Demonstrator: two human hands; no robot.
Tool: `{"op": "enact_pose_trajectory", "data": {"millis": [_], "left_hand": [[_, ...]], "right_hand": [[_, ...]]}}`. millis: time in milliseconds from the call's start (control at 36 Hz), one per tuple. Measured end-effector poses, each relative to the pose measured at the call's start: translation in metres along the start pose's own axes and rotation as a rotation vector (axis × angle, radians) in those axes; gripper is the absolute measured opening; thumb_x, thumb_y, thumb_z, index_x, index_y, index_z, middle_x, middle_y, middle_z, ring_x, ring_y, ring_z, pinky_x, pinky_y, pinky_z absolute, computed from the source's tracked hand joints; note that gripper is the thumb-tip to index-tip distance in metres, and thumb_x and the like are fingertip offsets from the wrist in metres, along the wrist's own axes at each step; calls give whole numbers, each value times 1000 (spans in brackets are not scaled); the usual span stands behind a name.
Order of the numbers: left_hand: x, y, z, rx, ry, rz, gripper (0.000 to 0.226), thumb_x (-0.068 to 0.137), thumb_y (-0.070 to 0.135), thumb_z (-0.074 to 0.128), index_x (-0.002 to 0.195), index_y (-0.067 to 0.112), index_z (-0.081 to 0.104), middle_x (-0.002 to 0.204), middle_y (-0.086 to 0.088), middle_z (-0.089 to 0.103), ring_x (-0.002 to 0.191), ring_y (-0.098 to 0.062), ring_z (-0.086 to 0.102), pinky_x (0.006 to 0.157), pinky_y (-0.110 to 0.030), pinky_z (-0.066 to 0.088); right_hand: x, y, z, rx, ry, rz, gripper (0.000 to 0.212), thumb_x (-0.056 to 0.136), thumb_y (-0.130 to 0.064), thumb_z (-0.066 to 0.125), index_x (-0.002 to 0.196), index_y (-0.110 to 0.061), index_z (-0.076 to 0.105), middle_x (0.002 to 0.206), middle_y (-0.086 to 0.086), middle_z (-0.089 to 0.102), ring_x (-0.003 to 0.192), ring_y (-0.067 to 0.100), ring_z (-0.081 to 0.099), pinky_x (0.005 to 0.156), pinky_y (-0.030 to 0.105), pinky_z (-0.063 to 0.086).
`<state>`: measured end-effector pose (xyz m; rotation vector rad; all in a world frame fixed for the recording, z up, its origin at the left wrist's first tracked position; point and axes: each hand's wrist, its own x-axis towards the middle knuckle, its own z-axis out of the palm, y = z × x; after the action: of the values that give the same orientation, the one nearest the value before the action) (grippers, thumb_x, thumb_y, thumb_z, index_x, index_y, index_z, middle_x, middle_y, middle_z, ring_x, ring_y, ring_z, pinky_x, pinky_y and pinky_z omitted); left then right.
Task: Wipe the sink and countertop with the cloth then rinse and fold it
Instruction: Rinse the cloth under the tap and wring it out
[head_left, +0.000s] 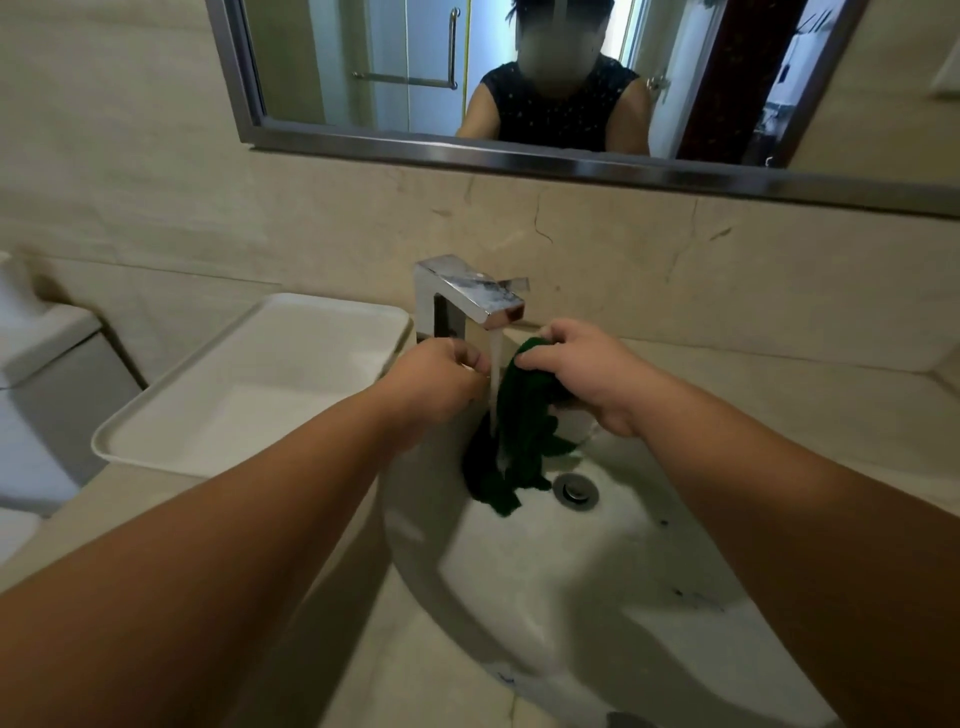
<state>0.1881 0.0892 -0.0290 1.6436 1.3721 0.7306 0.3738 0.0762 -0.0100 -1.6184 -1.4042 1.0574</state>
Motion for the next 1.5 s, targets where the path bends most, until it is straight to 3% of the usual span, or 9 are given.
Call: {"op": "enact_pose_trajectory", "data": {"millis": [111,278,417,667,778,1000,1278,1361,1500], "left_hand": [[-3,0,3,-91,-184,-42,37,85,16,82,120,20,70,113,-6,76,109,-25,70,100,-46,57],[3,-6,11,-180,-216,-62,44,84,12,82,124,24,67,110,-3,78,104,-25,73,93,-40,56],[6,-7,13,-78,-210,-87,89,57,23,94,138,28,57,119,-2,75,111,-29,70,105,-49,54],[3,-12,21,2,-177,-131,39,89,24,81,126,18,72,112,-6,77,101,-25,74,100,-41,58],[1,-6,16,-52,-160,-155,30,92,28,78,119,19,68,108,-8,76,94,-24,74,75,-34,59],[2,-8,18,-103,-195,-104,21,95,18,74,115,15,70,107,-15,77,98,-31,76,94,-47,62],[-1,12,25,-723,-101,-52,42,103,1,50,139,20,62,128,-15,71,116,-34,70,94,-44,60],[-3,14,29,-802,-72,-90,42,104,3,47,140,21,58,129,-18,68,117,-36,67,97,-51,57],[-6,15,36,-944,8,-150,42,104,1,45,141,19,53,128,-19,67,115,-36,66,92,-48,57]], "right_hand": [[-3,-5,6,158,-30,34,14,82,-11,71,94,-17,66,100,19,72,94,36,71,62,33,52],[-9,-7,3,378,-124,26,32,92,1,53,118,-5,72,115,25,74,97,29,73,77,38,60],[-9,-6,2,572,-156,68,32,99,-4,49,123,-7,70,122,25,72,113,40,70,100,51,56],[-7,-8,5,935,-71,161,31,100,-17,49,116,2,68,94,18,74,85,30,71,84,43,58],[-2,-7,-7,1020,99,164,25,98,-18,54,113,-1,65,100,18,69,94,34,68,85,46,58],[7,16,-32,867,283,179,22,98,-15,57,115,-2,63,113,18,70,103,33,71,94,52,59],[-17,49,-16,93,-22,342,21,99,-18,56,114,-9,68,98,12,76,71,20,76,73,43,65],[-15,55,-5,348,-150,421,34,100,-33,52,119,-11,68,108,11,74,74,27,76,72,47,61],[-9,64,19,660,-284,482,73,94,-77,34,135,-26,65,135,15,67,121,49,63,100,65,50]]}}
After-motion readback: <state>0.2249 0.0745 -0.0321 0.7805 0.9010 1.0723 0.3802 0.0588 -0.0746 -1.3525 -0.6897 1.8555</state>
